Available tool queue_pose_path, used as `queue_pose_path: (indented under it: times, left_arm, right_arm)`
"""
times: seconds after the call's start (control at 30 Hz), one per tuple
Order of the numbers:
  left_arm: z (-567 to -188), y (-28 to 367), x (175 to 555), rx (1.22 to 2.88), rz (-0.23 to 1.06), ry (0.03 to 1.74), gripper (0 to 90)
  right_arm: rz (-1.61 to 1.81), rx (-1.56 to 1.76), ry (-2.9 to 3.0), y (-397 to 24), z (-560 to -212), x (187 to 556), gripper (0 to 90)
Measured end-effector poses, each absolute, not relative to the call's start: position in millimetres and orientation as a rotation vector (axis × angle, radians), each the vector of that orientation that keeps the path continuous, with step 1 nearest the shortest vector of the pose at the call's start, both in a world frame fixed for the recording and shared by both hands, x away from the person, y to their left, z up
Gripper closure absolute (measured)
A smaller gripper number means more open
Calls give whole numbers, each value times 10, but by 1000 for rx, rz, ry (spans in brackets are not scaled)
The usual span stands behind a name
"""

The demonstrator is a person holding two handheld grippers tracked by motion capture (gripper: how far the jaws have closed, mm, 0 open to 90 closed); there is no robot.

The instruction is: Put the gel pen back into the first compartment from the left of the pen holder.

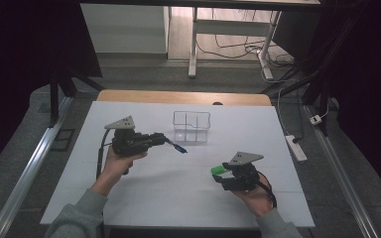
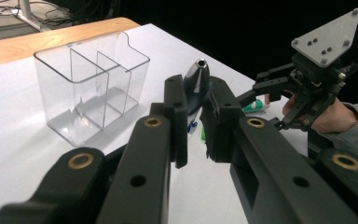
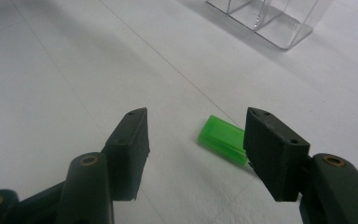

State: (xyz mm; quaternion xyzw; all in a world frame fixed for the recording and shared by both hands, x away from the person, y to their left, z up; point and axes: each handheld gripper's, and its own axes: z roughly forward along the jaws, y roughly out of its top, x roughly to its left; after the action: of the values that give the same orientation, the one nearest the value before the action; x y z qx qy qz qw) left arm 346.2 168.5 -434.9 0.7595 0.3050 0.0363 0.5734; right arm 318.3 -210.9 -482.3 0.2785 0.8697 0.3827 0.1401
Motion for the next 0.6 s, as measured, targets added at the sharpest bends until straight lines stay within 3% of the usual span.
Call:
queue_pose_path:
  times: [0.6]
  left_arm:
    - [-3996,1715,3650,1782,155,747,800]
  right_arm:
    - [1081,811,2502,-2150,-4839,3182,393]
